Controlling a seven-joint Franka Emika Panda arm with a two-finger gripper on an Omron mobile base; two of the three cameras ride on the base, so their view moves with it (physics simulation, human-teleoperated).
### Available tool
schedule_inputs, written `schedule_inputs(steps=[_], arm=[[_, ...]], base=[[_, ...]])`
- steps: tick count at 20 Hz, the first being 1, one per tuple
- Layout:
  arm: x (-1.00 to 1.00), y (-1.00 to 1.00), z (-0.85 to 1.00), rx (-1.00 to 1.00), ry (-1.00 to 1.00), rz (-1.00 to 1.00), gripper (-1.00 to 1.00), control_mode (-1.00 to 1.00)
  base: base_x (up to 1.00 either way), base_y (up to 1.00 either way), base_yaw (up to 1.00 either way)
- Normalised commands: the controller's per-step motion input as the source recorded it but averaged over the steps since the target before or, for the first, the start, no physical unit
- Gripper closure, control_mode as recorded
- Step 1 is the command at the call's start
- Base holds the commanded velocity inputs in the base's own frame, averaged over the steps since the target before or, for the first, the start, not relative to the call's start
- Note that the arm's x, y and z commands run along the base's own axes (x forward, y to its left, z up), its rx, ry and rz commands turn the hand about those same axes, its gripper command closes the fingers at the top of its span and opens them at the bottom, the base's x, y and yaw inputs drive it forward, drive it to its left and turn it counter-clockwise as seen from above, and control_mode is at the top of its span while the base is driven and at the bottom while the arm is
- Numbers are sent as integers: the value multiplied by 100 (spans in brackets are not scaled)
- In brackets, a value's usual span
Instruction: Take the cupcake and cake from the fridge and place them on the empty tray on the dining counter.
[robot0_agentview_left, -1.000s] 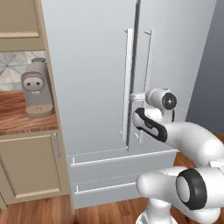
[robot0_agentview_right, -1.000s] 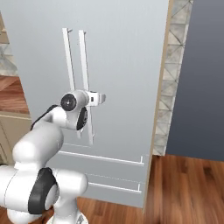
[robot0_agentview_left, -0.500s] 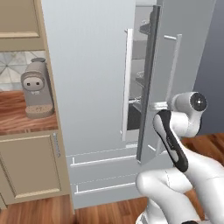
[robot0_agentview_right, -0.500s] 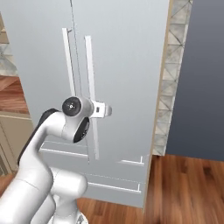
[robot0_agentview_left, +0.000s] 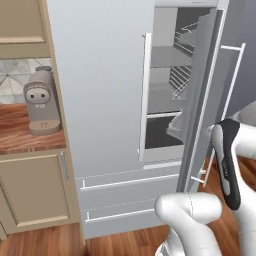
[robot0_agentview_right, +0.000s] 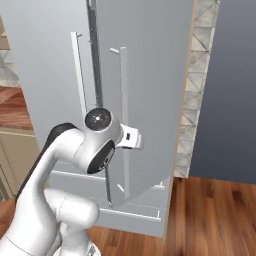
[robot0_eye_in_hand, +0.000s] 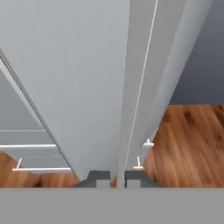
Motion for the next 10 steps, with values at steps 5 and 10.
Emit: schedule_inputs(steps=[5, 10], arm=[[-100, -72, 0, 0, 1, 0, 100, -100], [-91, 1, 3, -1, -9, 4, 100, -100]], base=[[0, 0, 0], [0, 0, 0]])
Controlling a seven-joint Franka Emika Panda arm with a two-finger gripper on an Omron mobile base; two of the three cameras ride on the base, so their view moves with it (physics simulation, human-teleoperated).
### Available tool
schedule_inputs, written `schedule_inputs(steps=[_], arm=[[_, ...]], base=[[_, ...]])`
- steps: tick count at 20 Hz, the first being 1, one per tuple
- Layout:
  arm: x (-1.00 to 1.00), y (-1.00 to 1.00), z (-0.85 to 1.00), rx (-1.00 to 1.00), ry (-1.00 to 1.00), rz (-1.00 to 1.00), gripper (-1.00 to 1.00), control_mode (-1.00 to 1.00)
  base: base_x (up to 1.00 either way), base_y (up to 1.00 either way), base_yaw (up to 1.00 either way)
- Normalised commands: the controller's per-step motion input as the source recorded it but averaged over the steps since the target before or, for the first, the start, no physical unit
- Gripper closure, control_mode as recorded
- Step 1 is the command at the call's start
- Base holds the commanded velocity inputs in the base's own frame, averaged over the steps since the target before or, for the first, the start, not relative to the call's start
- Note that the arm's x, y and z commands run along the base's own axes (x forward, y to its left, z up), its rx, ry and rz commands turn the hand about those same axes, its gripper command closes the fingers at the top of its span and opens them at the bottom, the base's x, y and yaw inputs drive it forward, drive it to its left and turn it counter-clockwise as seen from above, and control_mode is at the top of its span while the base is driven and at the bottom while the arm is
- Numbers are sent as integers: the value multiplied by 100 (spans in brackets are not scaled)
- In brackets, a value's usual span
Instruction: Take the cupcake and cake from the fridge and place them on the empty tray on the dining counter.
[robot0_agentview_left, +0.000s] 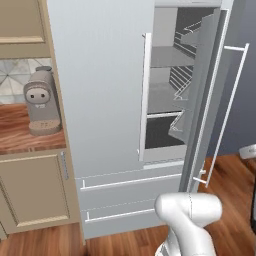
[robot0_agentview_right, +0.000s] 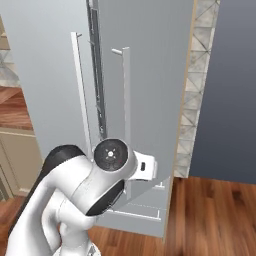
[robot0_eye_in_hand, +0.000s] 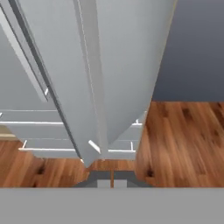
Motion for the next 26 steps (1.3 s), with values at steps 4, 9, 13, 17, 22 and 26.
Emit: schedule_inputs(steps=[4, 9, 13, 17, 22, 26], arm=[[-39, 99, 0, -14, -12, 2, 100, -100], [-2, 100, 4, -20, -1, 0, 100, -100], [-4, 100, 16, -25, -3, 0, 100, -100], [-3, 96, -1, -41, -3, 0, 100, -100], [2, 88, -14, -52, 0, 0, 100, -100], [16, 40, -16, -45, 0, 0, -100, -100]], base=[[0, 0, 0], [0, 0, 0], [0, 0, 0], [0, 0, 0], [0, 0, 0], [0, 0, 0]])
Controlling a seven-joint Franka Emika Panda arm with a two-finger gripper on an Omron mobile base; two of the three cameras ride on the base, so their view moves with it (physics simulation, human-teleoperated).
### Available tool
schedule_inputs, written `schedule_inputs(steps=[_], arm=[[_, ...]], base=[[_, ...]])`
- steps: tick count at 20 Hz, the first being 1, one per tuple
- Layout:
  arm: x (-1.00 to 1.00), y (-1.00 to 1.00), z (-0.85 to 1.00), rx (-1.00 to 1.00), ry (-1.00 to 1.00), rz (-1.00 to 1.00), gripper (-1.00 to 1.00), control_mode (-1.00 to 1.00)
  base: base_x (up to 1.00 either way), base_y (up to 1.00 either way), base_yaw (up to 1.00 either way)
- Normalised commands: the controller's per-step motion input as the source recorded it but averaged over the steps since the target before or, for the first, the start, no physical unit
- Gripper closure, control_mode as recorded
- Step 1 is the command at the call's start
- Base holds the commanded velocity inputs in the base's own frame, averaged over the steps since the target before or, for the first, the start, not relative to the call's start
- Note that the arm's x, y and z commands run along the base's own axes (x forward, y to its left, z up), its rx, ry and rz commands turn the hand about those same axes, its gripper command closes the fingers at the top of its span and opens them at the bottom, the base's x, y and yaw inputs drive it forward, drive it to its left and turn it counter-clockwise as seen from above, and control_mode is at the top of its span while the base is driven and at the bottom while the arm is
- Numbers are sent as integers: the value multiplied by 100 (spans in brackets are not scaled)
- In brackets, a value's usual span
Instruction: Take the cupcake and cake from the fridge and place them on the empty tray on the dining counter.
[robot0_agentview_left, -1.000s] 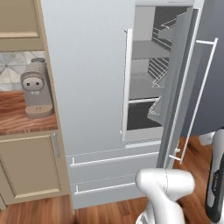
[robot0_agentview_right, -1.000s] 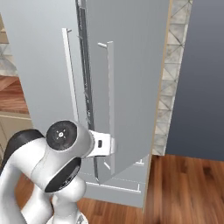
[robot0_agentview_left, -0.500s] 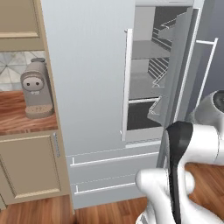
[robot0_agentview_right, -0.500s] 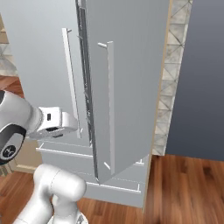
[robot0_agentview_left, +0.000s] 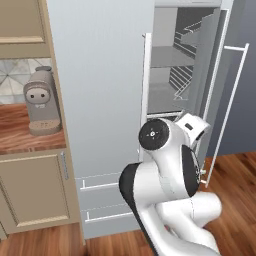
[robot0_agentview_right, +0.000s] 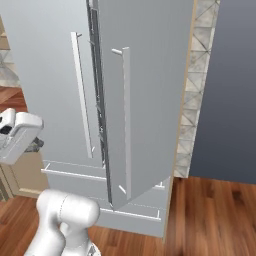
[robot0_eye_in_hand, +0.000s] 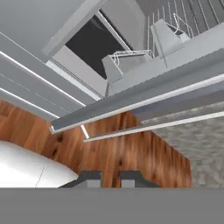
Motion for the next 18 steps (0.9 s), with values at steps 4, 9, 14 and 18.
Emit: schedule_inputs(steps=[4, 9, 14, 18], arm=[[46, 0, -6, -22, 7, -9, -100, -100], [72, -13, -9, -21, 22, -2, -100, -100], [61, -16, -1, -43, 11, -11, -100, -100], [73, -4, 0, -34, 0, -8, -100, -100]], base=[[0, 0, 0], [0, 0, 0], [0, 0, 0], [0, 0, 0]])
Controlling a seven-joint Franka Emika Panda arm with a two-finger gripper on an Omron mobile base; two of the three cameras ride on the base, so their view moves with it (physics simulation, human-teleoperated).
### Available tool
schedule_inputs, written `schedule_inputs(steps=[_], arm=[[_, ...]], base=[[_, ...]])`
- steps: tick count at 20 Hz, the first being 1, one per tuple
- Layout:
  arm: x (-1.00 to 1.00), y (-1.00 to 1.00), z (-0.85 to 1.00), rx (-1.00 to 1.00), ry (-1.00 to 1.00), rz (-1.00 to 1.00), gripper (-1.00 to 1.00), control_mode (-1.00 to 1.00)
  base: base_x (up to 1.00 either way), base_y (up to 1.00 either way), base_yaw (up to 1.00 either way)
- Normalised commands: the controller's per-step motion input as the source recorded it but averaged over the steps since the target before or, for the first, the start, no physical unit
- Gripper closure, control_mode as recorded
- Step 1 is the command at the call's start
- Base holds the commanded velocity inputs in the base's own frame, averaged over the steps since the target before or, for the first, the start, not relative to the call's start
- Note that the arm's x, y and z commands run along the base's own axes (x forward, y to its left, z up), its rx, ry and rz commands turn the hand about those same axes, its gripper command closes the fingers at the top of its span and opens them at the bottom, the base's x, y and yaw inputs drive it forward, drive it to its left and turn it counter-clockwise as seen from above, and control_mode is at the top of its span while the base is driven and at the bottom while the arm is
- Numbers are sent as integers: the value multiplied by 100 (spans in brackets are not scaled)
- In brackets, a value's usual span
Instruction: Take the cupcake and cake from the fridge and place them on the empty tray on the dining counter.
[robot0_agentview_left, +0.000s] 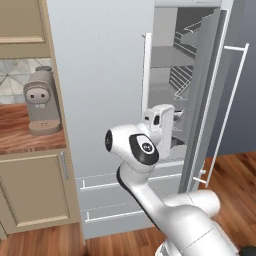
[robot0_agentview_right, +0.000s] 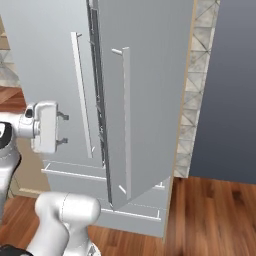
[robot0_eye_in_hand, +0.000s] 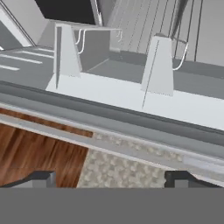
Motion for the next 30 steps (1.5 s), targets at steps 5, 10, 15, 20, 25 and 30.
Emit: schedule_inputs(steps=[5, 10, 15, 20, 25, 30], arm=[[75, 0, 1, -5, 0, 0, -100, -100], [47, 0, 2, 0, 0, 8, -100, -100], [35, 0, 2, 0, 0, 17, -100, -100], [-2, -1, 0, 0, -8, 22, -100, -100], [-15, -31, 4, 0, -16, 4, -100, -100], [25, -68, 0, 0, 1, -6, -100, -100]], base=[[0, 0, 0], [0, 0, 0], [0, 0, 0], [0, 0, 0], [0, 0, 0], [0, 0, 0]])
